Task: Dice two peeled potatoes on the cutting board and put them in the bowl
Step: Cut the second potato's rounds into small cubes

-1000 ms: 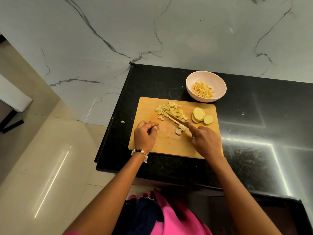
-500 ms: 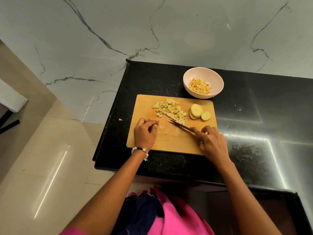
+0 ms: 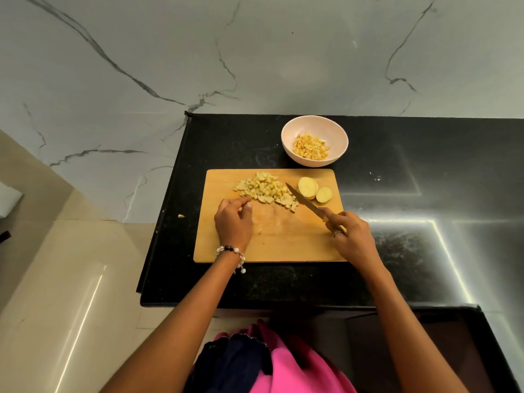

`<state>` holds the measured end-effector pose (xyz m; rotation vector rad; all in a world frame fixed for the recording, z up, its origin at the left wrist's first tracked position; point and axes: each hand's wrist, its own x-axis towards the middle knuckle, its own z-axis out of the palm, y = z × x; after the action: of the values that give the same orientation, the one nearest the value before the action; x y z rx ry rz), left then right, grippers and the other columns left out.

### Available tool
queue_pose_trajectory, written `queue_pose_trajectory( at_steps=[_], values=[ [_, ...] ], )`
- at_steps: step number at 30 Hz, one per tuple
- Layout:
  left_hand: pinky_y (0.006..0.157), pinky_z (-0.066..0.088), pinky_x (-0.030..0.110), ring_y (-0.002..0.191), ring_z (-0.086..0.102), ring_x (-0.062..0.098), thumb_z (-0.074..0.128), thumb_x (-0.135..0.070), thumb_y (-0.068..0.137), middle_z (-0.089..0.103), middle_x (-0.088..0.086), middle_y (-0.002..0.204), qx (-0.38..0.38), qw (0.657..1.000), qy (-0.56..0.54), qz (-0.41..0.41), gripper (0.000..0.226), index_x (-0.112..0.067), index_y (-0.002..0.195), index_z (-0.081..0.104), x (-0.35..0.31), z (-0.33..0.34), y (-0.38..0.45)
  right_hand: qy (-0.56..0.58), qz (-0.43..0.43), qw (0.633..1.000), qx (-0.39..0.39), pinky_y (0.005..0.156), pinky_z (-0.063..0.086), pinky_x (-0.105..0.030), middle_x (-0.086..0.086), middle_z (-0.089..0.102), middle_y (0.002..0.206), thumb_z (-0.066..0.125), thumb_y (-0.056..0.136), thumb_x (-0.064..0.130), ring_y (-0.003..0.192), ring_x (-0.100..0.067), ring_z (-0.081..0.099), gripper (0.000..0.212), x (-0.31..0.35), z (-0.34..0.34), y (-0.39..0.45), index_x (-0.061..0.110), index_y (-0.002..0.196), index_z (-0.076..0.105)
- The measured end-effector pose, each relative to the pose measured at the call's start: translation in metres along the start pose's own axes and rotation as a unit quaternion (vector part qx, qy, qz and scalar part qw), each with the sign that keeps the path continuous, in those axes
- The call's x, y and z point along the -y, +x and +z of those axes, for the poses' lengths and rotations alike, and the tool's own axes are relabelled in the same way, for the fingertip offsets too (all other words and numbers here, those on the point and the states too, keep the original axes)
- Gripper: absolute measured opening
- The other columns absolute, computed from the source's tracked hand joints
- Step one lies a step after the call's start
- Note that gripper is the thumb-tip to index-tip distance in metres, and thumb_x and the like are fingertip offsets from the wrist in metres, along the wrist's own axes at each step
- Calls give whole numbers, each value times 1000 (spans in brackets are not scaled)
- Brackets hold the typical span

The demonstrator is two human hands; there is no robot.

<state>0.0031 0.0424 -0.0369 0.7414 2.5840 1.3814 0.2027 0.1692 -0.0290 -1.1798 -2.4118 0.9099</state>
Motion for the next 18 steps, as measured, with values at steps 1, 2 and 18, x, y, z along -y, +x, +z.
queue_pose_trajectory(
  at_steps=[1,2,18],
  values=[
    [76,44,21,84,54,11,62,-15,89,62,5,102,14,1000,-1,22,22,-14,109,71,-10,5,3,56,23,998,-7,72,48,-38,1,59,95,53,92,4,86,-19,53,41,0,-1,0,25,126,61],
    [77,44,23,87,56,13,63,-16,88,63,4,102,39,998,2,52,24,-15,110,70,-20,11,7,104,46,993,-15,73,49,-37,2,60,95,54,94,7,85,-17,55,38,0,-4,0,24,126,60],
    [99,27,45,128,35,21,62,-50,81,47,-1,135,242,878,324,254,66,-24,139,42,-79,80,49,245,163,952,-77,68,44,-27,4,62,92,53,95,14,74,-8,53,25,-8,-1,5,19,116,67]
  ],
)
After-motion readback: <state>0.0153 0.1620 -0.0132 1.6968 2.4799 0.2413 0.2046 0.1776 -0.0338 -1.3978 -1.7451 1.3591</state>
